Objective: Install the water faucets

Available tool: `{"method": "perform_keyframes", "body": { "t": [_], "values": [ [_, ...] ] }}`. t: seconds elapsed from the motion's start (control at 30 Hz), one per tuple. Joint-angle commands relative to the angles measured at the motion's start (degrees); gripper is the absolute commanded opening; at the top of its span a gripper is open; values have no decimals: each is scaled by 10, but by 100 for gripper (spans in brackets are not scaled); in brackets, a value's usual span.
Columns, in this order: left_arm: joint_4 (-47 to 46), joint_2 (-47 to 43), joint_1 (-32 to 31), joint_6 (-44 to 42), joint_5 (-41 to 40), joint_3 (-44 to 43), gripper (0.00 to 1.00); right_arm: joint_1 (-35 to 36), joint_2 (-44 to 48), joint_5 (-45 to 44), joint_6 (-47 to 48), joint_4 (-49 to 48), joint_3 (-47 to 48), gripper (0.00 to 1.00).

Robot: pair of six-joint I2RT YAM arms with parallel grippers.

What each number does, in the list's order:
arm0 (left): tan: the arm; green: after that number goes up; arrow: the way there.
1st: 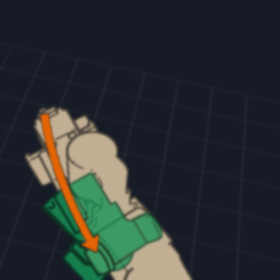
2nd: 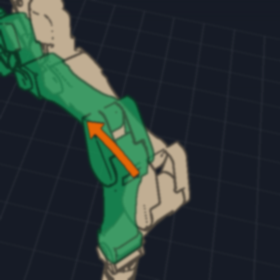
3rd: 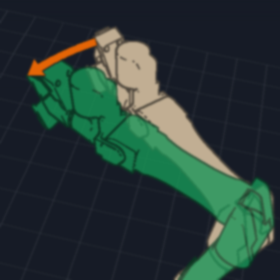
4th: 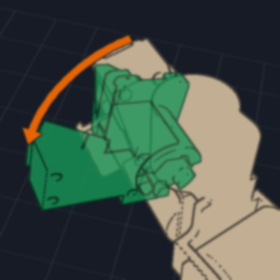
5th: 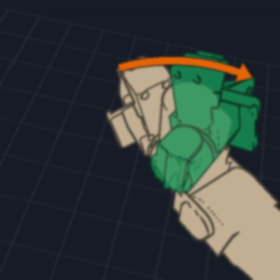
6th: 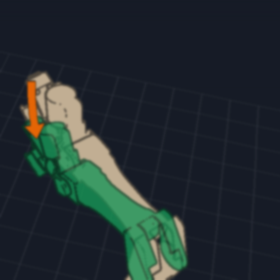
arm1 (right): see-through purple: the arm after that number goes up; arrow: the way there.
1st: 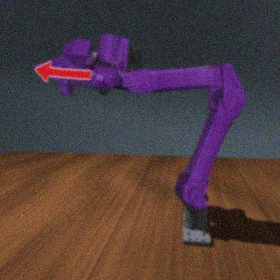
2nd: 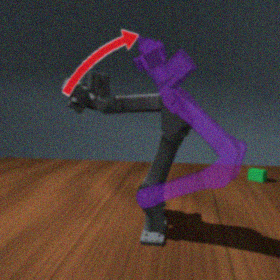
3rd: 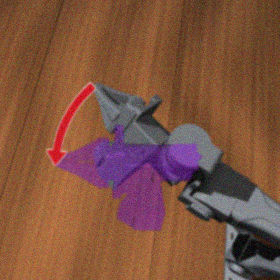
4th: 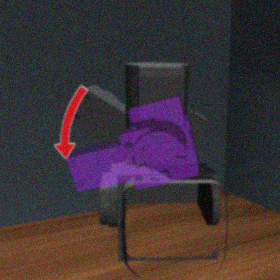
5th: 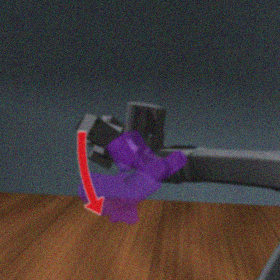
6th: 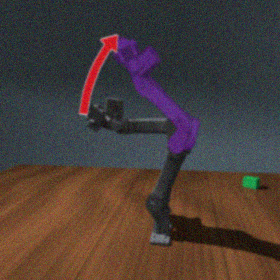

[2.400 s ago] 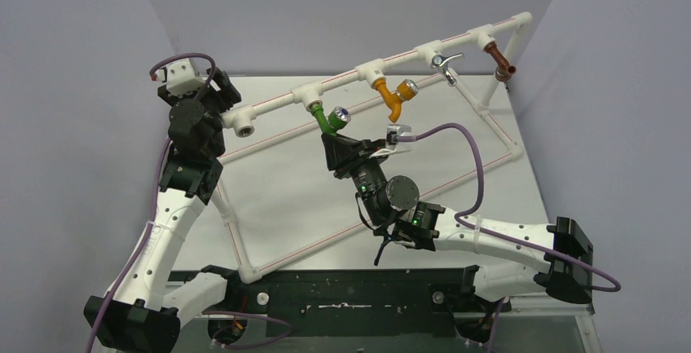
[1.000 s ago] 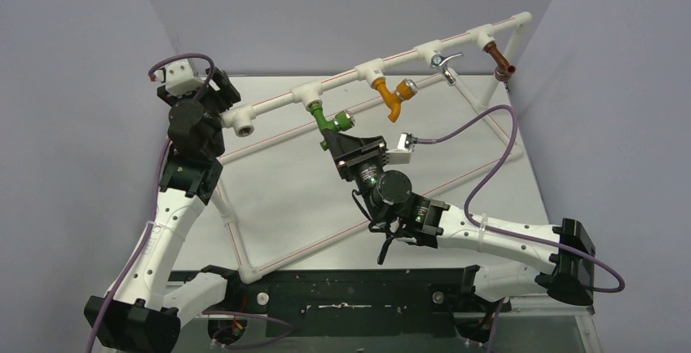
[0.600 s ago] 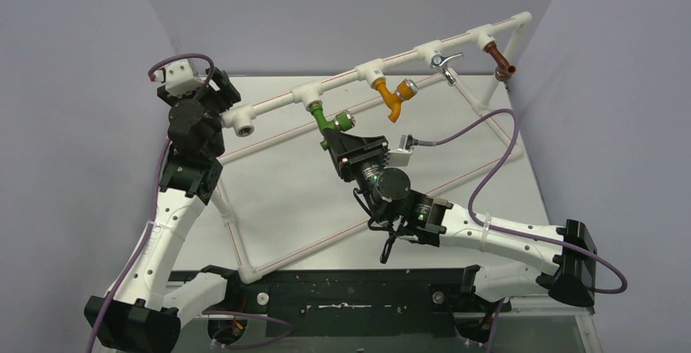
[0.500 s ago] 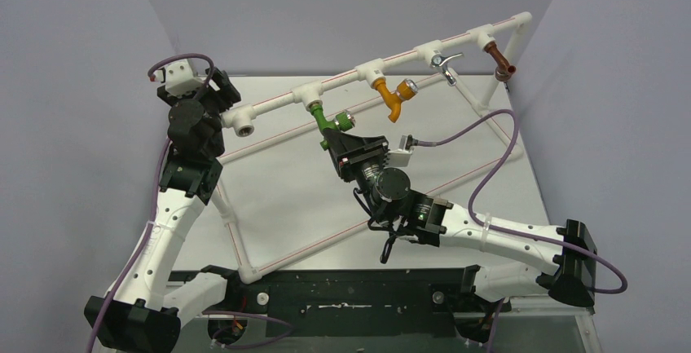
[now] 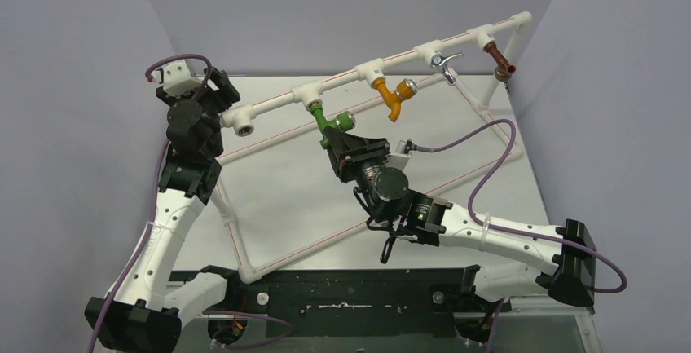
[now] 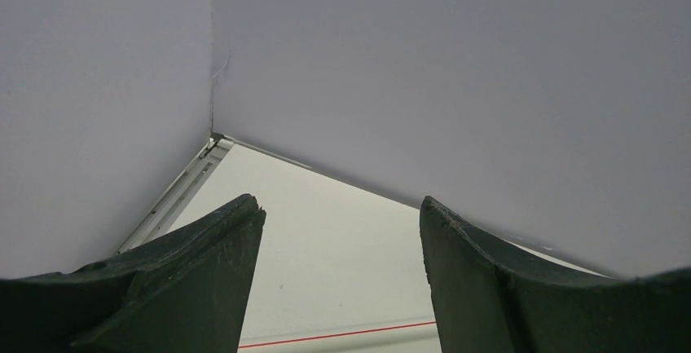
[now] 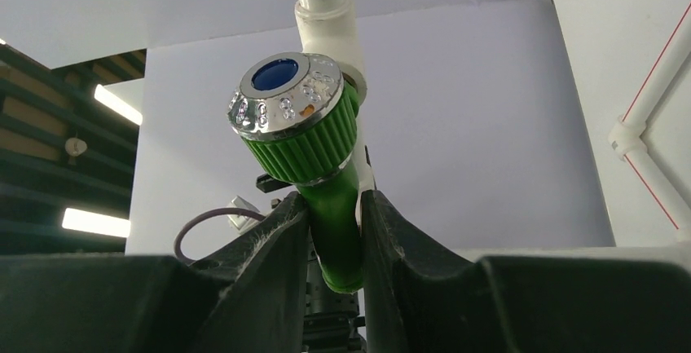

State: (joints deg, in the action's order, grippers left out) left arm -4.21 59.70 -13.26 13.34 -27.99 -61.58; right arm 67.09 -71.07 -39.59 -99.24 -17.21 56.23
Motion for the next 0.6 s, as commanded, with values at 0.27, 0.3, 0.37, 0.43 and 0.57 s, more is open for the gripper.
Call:
{"method": "perform_keyframes", "body": {
  "t": [0.27, 0.3, 0.37, 0.43, 0.57],
  "values": [
    [178, -24, -4, -12, 76, 45, 68, -50, -26, -64, -155, -7, -34, 0],
    [177, -26, -3, -12, 77, 46, 68, -50, -28, -64, -159, -10, -38, 0],
    [177, -27, -3, -11, 80, 47, 68, -50, -28, -64, -169, -14, -42, 0],
    [176, -27, -2, -10, 81, 47, 68, -50, -26, -67, -175, -24, -50, 0],
    [177, -24, -1, -10, 84, 47, 68, -49, -24, -66, -184, -23, -52, 0]
  ]
}}
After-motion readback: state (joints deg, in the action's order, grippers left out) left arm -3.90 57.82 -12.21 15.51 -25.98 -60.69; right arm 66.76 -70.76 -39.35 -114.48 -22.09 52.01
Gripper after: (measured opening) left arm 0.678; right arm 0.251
